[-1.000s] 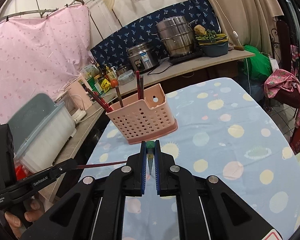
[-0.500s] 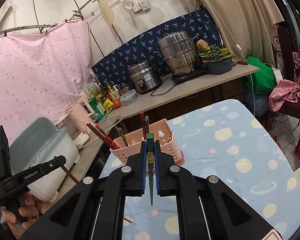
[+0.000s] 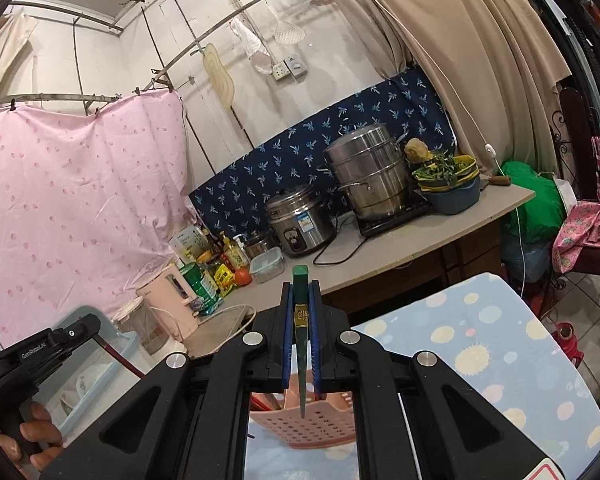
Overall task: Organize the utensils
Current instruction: 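Lift and carry both chopsticks over the pink basket with both tools, then open both tools to drop the chopsticks into the basket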
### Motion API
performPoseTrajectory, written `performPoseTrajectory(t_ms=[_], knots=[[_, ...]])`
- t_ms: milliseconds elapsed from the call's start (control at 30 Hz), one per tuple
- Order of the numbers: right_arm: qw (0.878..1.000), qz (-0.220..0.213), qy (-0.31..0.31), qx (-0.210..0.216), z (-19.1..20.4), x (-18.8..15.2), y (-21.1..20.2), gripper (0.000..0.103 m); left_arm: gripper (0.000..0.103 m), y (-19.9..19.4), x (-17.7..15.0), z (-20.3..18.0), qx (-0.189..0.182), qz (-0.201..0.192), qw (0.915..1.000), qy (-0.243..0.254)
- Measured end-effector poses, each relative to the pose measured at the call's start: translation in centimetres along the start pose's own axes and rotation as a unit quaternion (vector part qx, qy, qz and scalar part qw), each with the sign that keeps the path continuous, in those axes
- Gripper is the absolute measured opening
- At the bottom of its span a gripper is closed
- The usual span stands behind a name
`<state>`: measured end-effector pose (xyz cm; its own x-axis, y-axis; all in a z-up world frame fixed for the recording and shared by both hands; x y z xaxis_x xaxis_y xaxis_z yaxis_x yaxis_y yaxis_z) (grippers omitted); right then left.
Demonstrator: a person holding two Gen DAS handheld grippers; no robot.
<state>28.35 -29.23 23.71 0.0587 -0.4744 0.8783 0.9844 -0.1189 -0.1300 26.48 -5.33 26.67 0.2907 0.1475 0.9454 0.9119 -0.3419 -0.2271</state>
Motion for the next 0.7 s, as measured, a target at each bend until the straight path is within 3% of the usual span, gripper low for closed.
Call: performPoseTrajectory(t_ms=[333, 467, 700], knots=[[0.999, 0.012, -0.03, -0.011, 0.8, -0.6, 4.1, 0.007, 0.007, 3.2, 2.1, 0.3, 0.016, -0.051, 0.9986, -0.001], [0.999, 0.032, -0.033, -0.016, 0.5, -2.2, 5.4, 0.007, 0.007, 5.2, 1.0, 0.8, 0.025, -0.046, 0.9986, 0.004], [0.997, 0.068, -0.034, -0.017, 0.0, -5.3, 6.9, 0.007, 0.007, 8.1, -2.7, 1.9, 0.032, -0.001, 0.9995, -0.001]])
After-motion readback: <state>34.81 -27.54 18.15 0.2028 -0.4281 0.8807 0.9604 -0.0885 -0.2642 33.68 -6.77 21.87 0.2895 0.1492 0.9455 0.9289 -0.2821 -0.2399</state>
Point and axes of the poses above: each gripper's, at about its wrist camera, not at the fingertips, and y roughly the way its jaws point, z to its left, x to its top, the point moved 7 cm from there along y, roughly the way its jaws point, and after that the axes turned 7 degrees about -z, right-handed, at the moved point
